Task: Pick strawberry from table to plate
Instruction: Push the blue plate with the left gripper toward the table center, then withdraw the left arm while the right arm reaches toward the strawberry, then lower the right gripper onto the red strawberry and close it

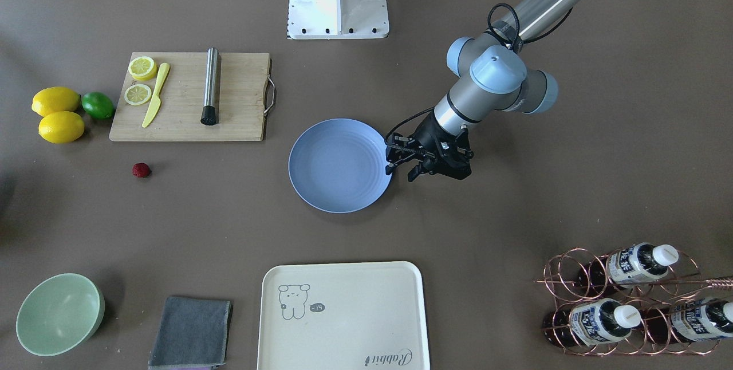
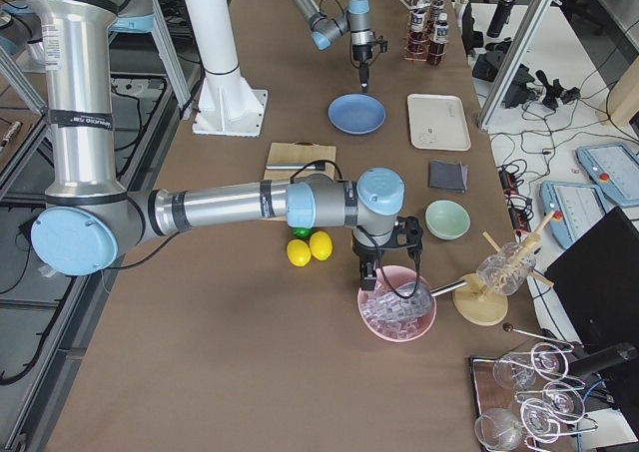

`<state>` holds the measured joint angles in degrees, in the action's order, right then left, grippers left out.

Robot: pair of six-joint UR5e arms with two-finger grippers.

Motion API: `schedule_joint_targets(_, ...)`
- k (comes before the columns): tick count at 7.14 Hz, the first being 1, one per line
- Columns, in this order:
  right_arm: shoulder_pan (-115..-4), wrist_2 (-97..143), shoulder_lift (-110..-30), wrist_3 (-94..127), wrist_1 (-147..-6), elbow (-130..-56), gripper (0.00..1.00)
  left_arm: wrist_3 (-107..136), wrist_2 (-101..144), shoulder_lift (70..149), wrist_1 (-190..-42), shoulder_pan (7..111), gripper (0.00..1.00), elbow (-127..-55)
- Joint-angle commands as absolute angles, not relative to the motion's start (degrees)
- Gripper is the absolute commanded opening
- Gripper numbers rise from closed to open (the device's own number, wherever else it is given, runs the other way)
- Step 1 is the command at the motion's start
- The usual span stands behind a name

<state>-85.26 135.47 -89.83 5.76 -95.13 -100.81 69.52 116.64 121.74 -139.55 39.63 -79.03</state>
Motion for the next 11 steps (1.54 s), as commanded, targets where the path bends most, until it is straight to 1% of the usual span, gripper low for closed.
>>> schedule_joint_targets(1, -79.3, 135.6, -88.6, 15.5, -95.0, -104.1, 1.0, 61.7, 126.3, 115.9, -139.3, 49.2, 0.98, -81.6)
schedule_joint_targets(2, -76.9, 135.6, -88.1, 19.2, -95.1, -105.5, 1.0, 50.3, 128.7, 111.5, -138.5, 53.6, 0.98, -81.6)
schedule_joint_targets(3, -74.7, 135.5, -86.6, 23.6, -95.0, -106.0, 1.0, 42.2, 132.2, 109.5, -135.1, 59.2, 0.98, -81.6)
schedule_joint_targets(4, -71.7, 135.3, -84.6, 28.3, -95.0, -106.3, 1.0, 30.7, 132.9, 104.8, -134.0, 63.2, 0.98, -81.5)
schedule_joint_targets(5, -68.2, 134.8, -82.1, 33.7, -94.5, -106.7, 1.0, 20.5, 133.9, 103.2, -129.5, 68.1, 0.98, -81.7)
schedule_joint_targets(6, -65.0, 132.4, -81.7, 39.5, -90.0, -106.6, 1.0, 7.9, 137.1, 102.2, -121.5, 74.5, 0.98, -82.2)
schedule_joint_targets(7, -61.8, 131.4, -81.7, 46.9, -83.6, -106.0, 1.0, -6.6, 137.7, 101.8, -110.1, 81.1, 0.98, -82.1)
schedule_joint_targets(8, -58.7, 128.6, -81.7, 51.9, -80.1, -105.9, 1.0, -18.6, 136.9, 102.1, -98.6, 86.5, 0.98, -82.2)
schedule_joint_targets(9, -56.7, 127.2, -81.1, 53.9, -79.5, -105.8, 1.0, -24.3, 134.5, 101.2, -95.1, 89.7, 0.98, -81.7)
schedule_joint_targets(10, -55.4, 125.8, -80.9, 53.8, -79.5, -105.6, 1.0, -24.5, 132.9, 99.2, -92.2, 89.8, 0.98, -81.7)
schedule_joint_targets(11, -53.0, 122.7, -80.9, 53.7, -79.5, -105.5, 1.0, -24.6, 133.0, 98.4, -92.7, 89.9, 0.98, -82.0)
